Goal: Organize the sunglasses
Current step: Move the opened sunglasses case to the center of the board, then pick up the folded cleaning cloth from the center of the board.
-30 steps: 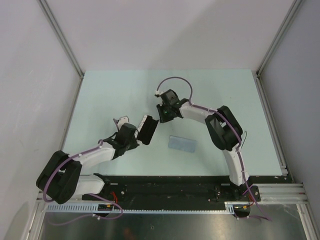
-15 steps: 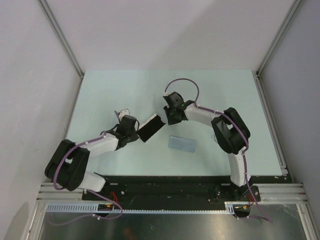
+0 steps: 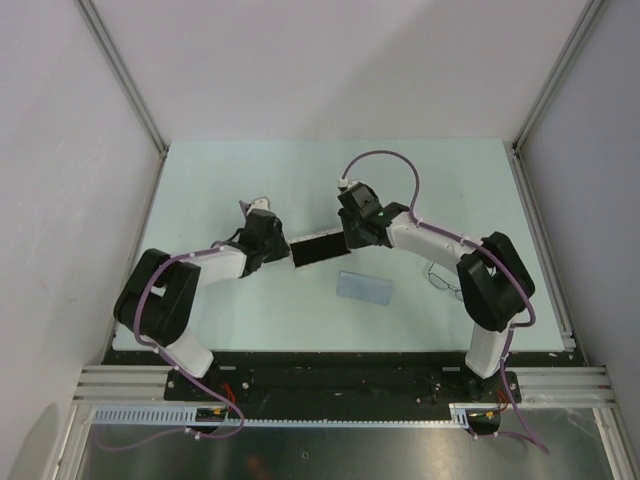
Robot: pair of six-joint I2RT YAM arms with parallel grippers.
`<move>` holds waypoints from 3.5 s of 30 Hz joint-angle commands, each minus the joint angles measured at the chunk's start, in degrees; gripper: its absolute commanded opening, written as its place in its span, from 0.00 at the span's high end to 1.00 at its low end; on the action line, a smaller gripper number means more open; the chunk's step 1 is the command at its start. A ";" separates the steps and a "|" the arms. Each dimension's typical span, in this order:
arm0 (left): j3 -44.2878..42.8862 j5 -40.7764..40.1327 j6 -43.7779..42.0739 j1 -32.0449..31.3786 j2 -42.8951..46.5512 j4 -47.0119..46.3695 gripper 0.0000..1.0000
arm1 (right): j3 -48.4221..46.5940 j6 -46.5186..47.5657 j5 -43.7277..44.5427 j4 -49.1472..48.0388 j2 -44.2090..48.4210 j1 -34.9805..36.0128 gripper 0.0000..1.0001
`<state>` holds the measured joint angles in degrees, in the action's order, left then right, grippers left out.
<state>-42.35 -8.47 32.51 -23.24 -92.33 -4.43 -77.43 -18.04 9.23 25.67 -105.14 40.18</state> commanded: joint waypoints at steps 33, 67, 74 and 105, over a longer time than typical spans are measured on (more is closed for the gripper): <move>3.66 10.03 1.41 -3.82 17.35 0.91 0.27 | 30.22 -18.78 6.07 7.11 39.13 -5.38 0.46; -2.48 17.26 9.50 -20.00 -3.81 -6.21 0.53 | 45.08 -26.43 -1.59 -9.94 30.44 -6.34 0.62; -3.97 17.52 10.20 -20.79 -7.42 -5.95 0.55 | 45.08 -25.73 -1.15 -11.61 28.33 -6.87 0.62; -5.46 11.28 7.21 -21.49 -8.12 -0.06 0.63 | 45.00 -24.41 -4.31 -14.60 23.58 -5.82 0.75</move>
<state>-46.98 4.51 41.50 -44.42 -99.46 -8.60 -33.36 -43.27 5.02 7.05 -79.31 33.47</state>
